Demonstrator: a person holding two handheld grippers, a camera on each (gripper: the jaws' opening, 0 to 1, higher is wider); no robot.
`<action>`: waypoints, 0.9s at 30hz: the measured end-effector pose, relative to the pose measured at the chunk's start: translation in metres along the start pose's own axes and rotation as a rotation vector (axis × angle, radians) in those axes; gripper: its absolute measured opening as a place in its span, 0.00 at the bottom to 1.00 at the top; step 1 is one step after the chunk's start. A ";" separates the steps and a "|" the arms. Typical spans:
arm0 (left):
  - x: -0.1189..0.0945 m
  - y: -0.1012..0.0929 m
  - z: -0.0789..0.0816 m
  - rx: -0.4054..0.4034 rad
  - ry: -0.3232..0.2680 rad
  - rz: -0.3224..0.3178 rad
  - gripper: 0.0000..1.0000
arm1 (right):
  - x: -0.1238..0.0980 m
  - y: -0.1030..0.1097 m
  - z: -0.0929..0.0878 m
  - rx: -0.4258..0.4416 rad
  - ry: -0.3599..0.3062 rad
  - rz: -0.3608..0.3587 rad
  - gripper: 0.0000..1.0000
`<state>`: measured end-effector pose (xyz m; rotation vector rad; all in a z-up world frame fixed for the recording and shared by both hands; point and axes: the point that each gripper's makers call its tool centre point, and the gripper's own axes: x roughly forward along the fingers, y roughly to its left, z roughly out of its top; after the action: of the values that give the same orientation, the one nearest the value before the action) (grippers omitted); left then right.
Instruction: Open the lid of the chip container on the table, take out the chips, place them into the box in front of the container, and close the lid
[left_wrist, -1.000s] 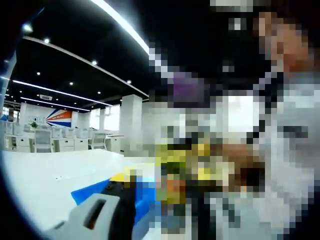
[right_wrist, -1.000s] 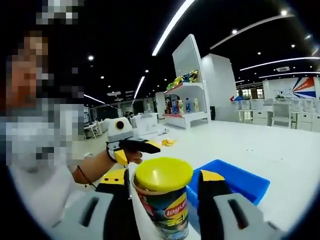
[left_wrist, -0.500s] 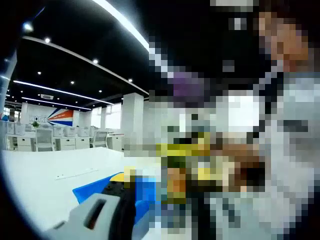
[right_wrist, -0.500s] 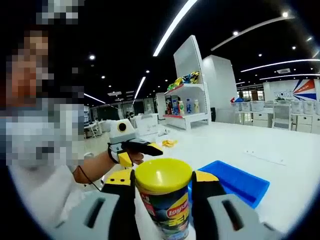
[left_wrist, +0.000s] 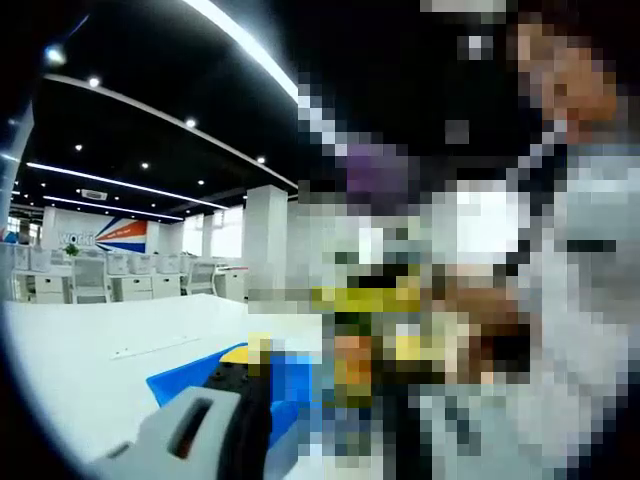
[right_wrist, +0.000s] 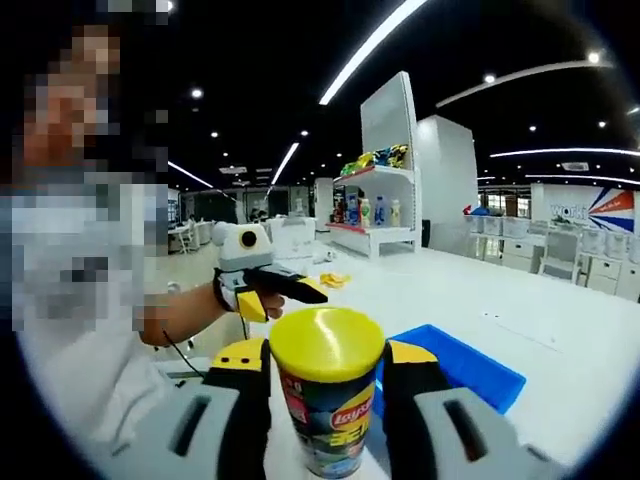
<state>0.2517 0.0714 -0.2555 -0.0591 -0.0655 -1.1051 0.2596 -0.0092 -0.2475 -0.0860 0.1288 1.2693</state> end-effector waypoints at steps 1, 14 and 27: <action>0.000 0.000 0.000 -0.002 -0.001 -0.002 0.43 | 0.000 0.000 0.000 0.000 0.001 0.000 0.44; 0.004 -0.011 0.010 0.000 -0.003 -0.051 0.41 | -0.017 -0.008 -0.002 -0.005 -0.013 -0.015 0.53; 0.032 -0.002 0.060 0.035 -0.022 -0.055 0.15 | -0.036 -0.011 0.020 -0.009 -0.082 -0.043 0.22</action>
<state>0.2626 0.0470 -0.1930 -0.0386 -0.1066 -1.1580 0.2607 -0.0433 -0.2224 -0.0440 0.0511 1.2288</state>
